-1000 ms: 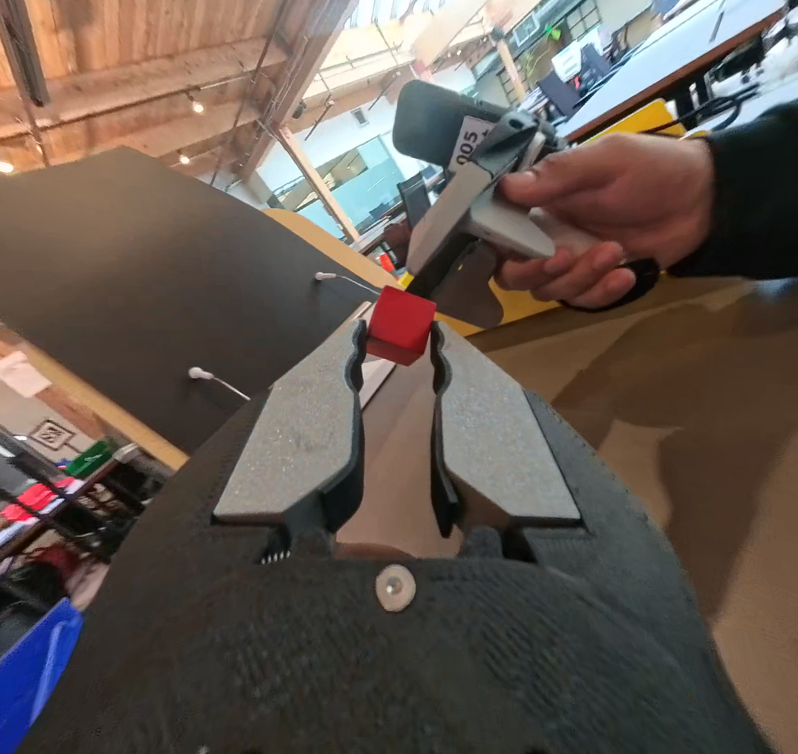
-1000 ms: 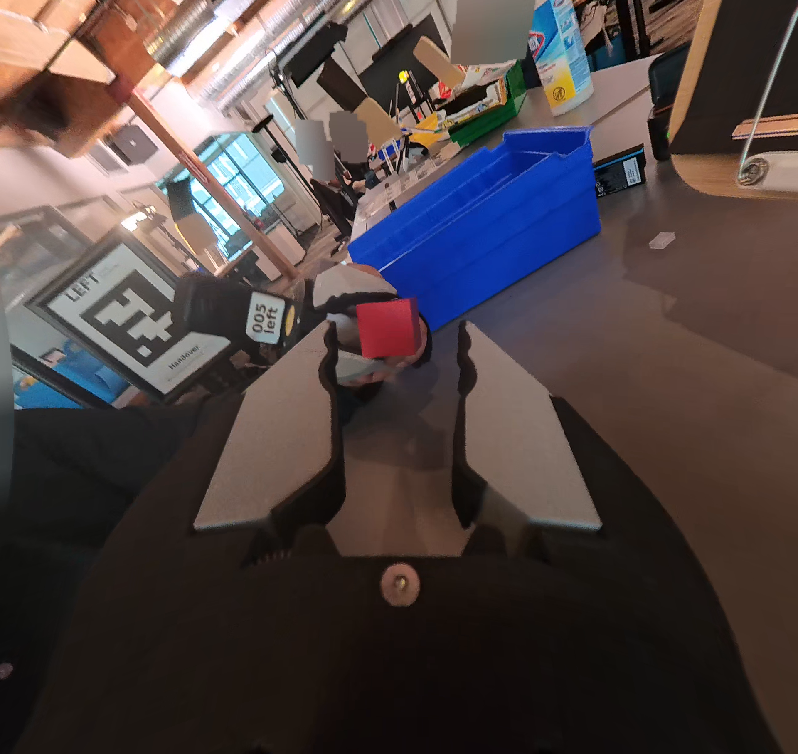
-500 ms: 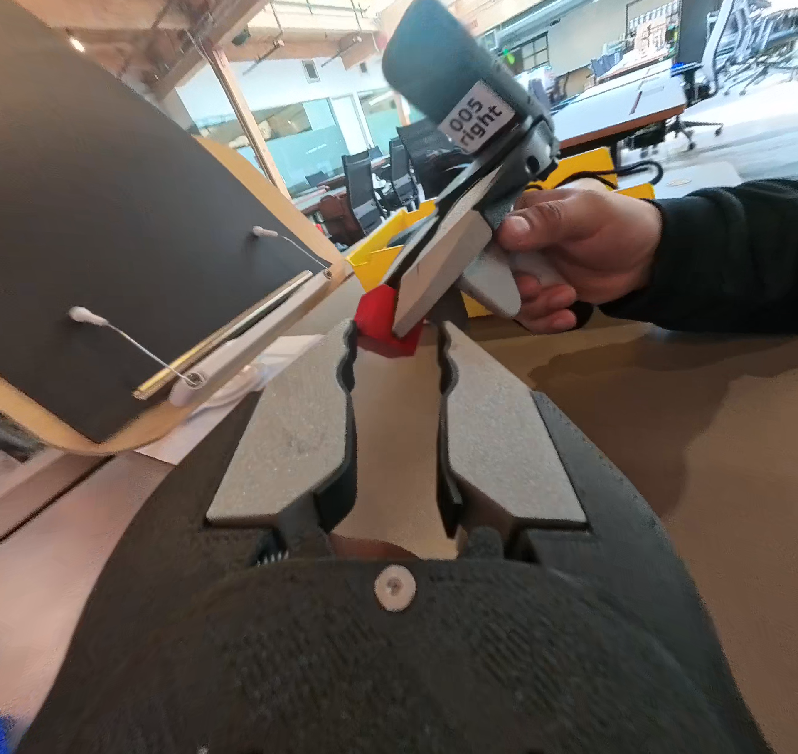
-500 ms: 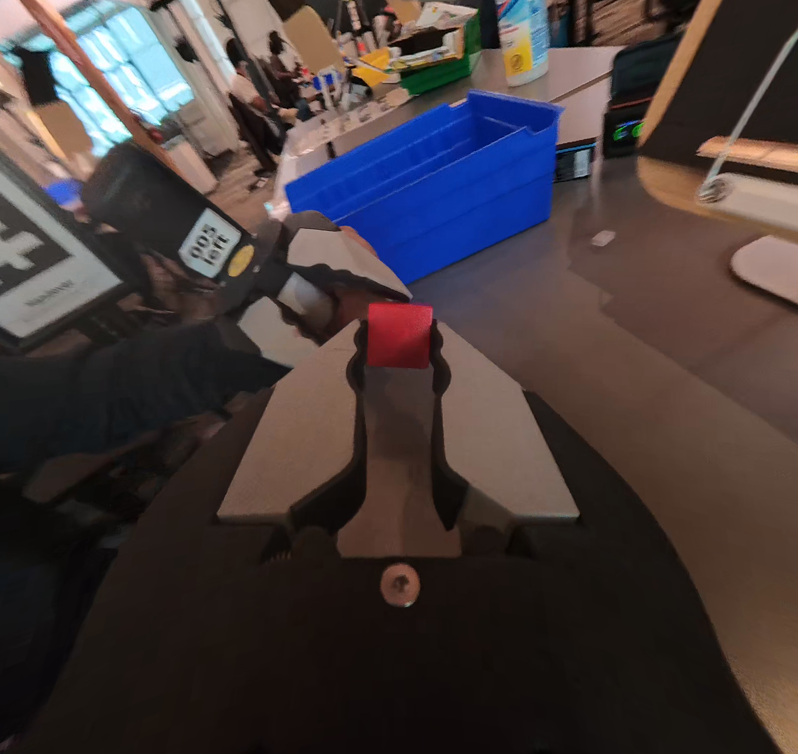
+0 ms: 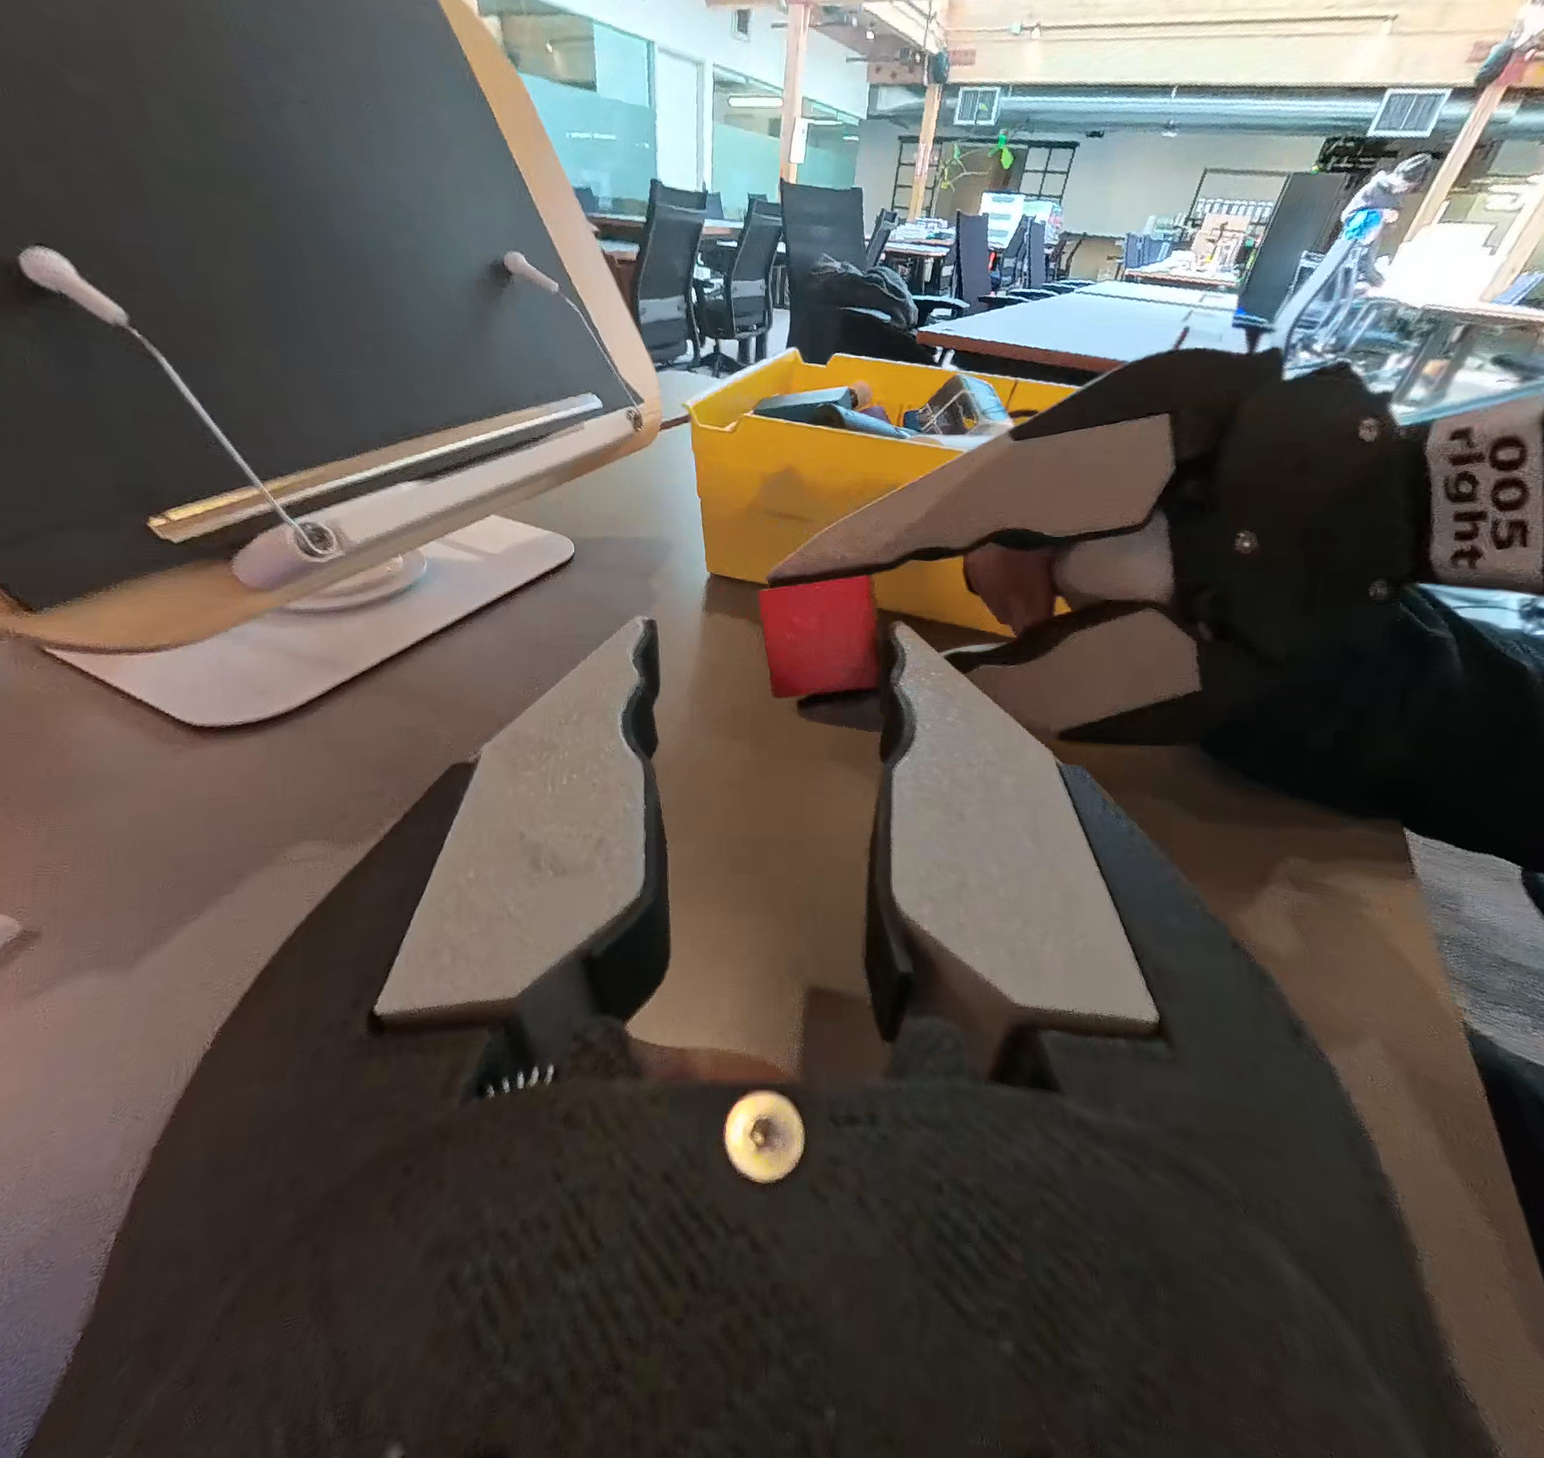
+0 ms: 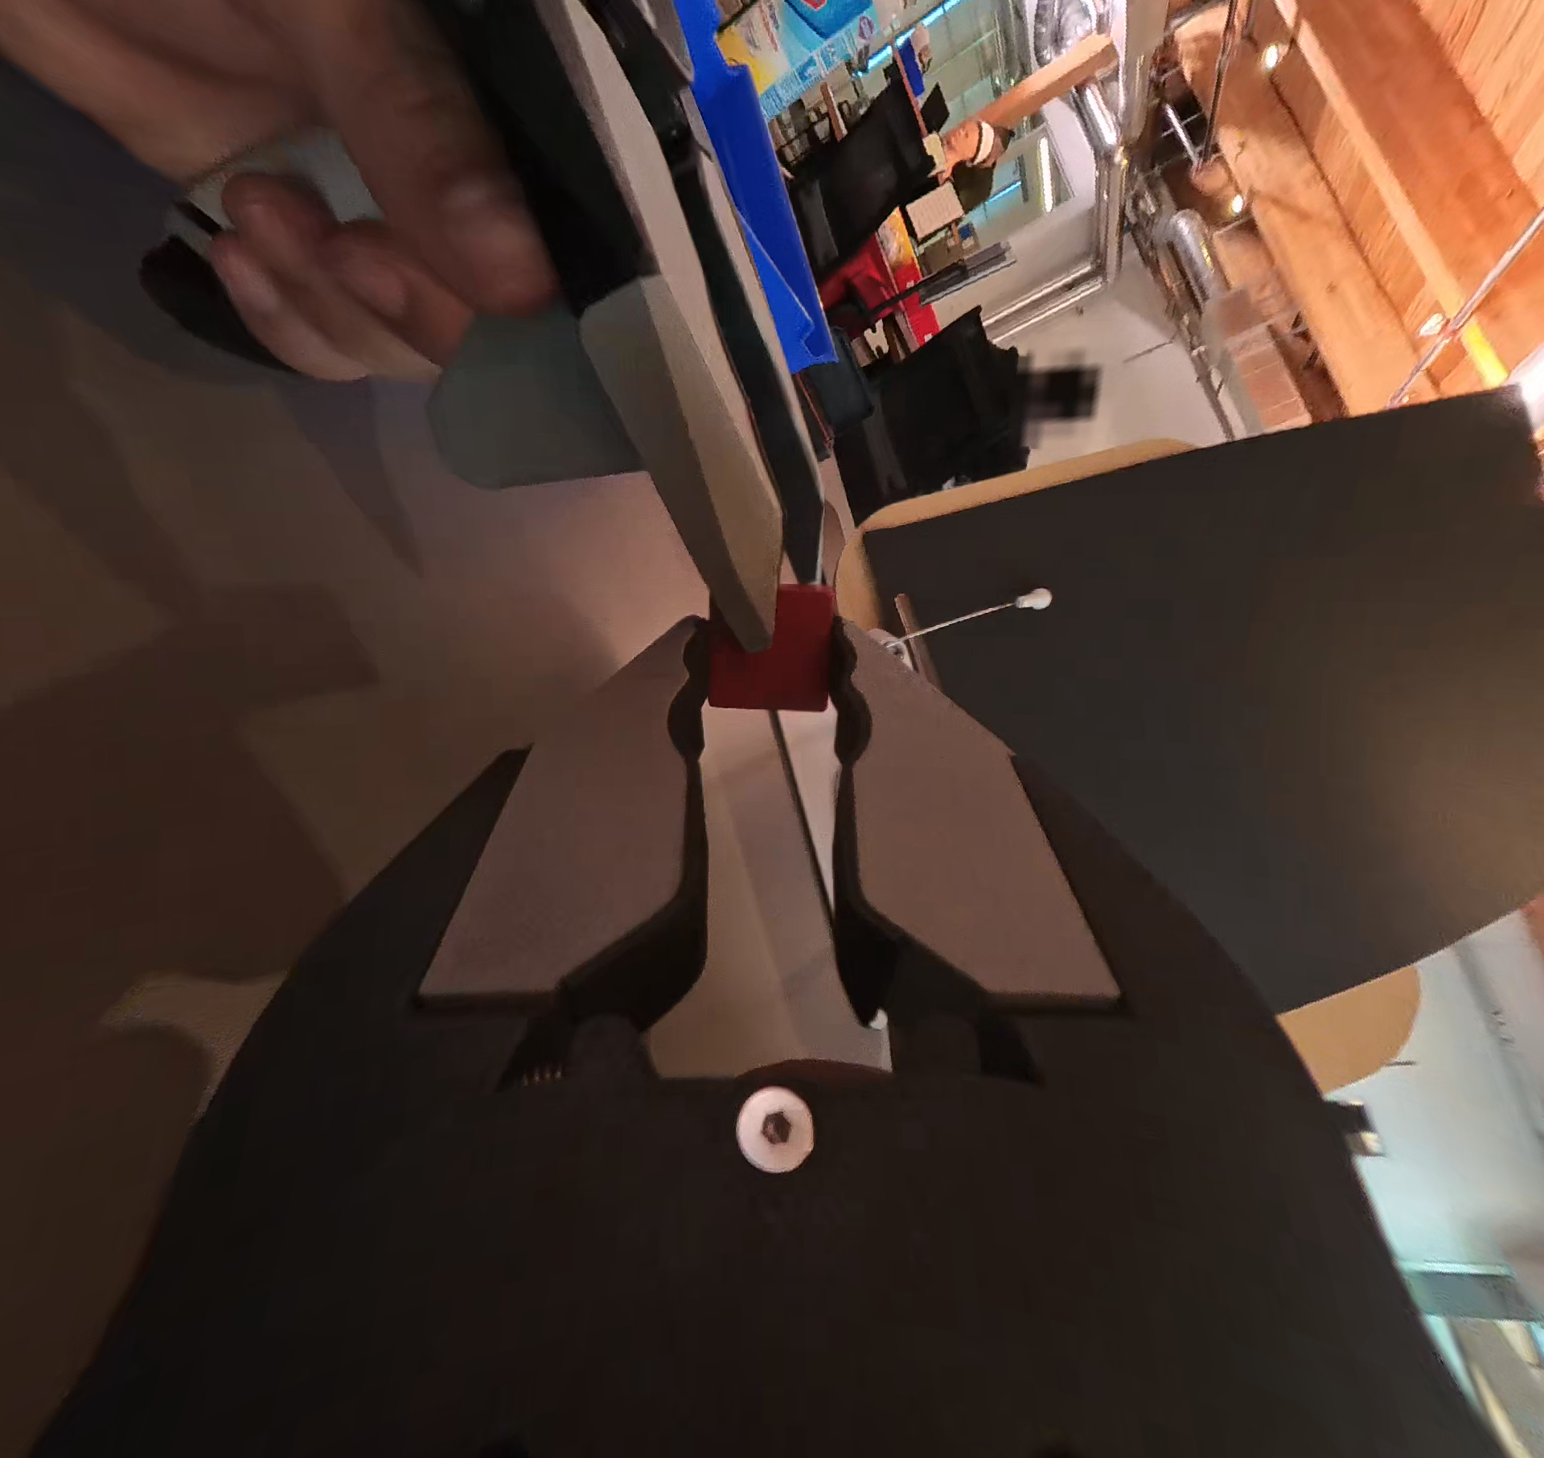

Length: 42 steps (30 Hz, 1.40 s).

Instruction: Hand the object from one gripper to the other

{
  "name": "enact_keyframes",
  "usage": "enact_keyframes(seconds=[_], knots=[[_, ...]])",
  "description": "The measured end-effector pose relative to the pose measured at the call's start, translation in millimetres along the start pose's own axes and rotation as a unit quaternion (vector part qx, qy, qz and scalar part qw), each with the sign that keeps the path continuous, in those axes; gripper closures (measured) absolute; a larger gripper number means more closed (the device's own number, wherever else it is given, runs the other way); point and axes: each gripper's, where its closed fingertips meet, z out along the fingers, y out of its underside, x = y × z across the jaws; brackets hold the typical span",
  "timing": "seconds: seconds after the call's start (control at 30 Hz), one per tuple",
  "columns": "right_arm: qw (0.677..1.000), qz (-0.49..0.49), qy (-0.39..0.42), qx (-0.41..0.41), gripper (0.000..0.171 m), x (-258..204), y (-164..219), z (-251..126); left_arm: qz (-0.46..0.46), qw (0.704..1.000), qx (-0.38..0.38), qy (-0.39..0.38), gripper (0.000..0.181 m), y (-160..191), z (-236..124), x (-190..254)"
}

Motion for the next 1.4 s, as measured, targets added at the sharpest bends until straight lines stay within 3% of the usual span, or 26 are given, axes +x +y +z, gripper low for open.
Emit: enact_keyframes(seconds=[0.13, 0.2, 0.23, 0.33, 0.43, 0.47, 0.83, 1.03, 1.13, 1.27, 1.4], knots=[[1.0, -0.026, 0.006, -0.006, 0.146, -2.5, 0.2, 0.7, -0.011, 0.999, -0.029, 0.031, 0.146, 10.5, 3.8, 7.7], [0.999, -0.035, -0.001, -0.009, 0.146, -6.8, 1.3, 1.4, 0.009, 0.998, -0.04, 0.039, 0.168, 14.6, 4.5, 11.1], [0.999, -0.037, -0.007, -0.004, 0.158, -10.1, -0.3, 0.7, 0.025, 0.998, -0.044, 0.021, 0.181, 16.2, 4.5, 6.2], [0.999, -0.012, -0.03, 0.02, 0.16, -15.5, -8.4, -2.5, 0.057, 0.997, -0.054, 0.009, 0.181, 18.6, 3.6, 3.2], [0.996, 0.053, -0.064, 0.011, 0.164, -17.6, 0.1, 1.6, 0.021, 0.997, -0.069, 0.003, 0.181, 23.8, 5.3, -3.5], [0.996, 0.063, -0.062, -0.003, 0.171, -15.1, 7.0, 2.9, 0.018, 0.997, -0.069, -0.004, 0.181, 24.4, 5.3, -6.8], [0.963, 0.262, -0.049, -0.035, 0.171, 16.0, 36.3, 3.5, 0.066, 0.995, -0.067, -0.045, 0.181, 23.4, 4.5, -14.5], [0.929, 0.365, -0.058, -0.023, 0.148, 26.8, 44.0, -0.4, 0.092, 0.991, -0.065, -0.072, 0.178, 22.0, 5.2, -23.1], [0.911, 0.402, -0.089, -0.03, 0.133, 29.4, 28.0, -11.4, 0.109, 0.988, -0.061, -0.088, 0.178, 20.2, 3.6, -28.4], [0.93, 0.321, -0.122, -0.128, 0.127, 39.6, 17.9, -34.3, 0.125, 0.986, -0.066, -0.093, 0.178, 21.3, 3.8, -28.7], [0.906, 0.159, -0.235, -0.314, 0.128, 22.2, 65.7, -60.5, 0.146, 0.982, -0.071, -0.101, 0.178, 22.5, 3.1, -29.3]])
